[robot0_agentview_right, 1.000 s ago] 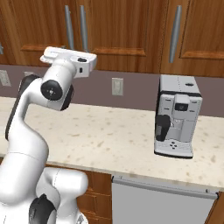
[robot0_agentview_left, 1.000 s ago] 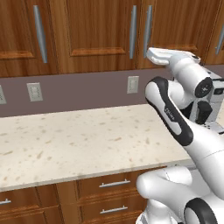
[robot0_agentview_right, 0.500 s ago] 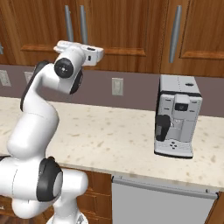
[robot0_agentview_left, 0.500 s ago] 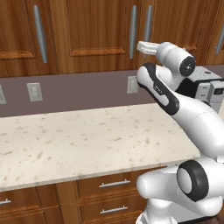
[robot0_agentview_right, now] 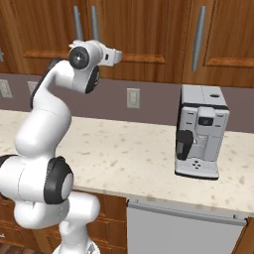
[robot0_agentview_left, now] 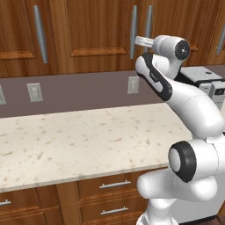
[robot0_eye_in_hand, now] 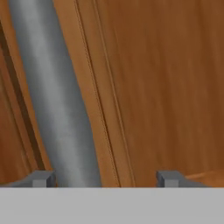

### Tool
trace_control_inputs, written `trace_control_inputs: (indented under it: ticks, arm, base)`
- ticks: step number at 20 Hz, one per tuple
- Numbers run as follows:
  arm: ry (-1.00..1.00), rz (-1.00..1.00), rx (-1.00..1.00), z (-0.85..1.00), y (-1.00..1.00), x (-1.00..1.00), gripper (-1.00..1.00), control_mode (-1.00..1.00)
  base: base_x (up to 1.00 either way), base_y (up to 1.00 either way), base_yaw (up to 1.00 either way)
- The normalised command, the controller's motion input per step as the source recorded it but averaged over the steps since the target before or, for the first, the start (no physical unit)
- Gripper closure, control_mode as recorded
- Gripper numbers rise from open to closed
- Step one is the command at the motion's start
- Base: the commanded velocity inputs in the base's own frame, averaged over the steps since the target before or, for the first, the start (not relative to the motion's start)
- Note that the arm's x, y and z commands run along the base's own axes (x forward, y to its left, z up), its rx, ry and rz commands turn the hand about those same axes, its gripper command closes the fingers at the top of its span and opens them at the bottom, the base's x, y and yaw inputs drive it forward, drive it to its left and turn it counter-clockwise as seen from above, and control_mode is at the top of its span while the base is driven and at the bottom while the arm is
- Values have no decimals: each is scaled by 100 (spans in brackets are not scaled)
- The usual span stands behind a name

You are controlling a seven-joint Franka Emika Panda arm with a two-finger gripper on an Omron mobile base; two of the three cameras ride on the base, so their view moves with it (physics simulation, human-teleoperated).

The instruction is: Open the cabinet directly in front. Then move the beer and the cup to the dining counter with the candle on it.

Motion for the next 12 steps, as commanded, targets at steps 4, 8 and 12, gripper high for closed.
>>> trace_control_inputs:
  ticks: [4,8,12]
  arm:
    - [6,0,-4,-26,0,70,100,-100]
    - [0,0,0,0,0,0,100,-100]
    - [0,0,0,0,0,0,100,-100]
  base:
    - [0,0,0]
    - [0,0,0]
    - [0,0,0]
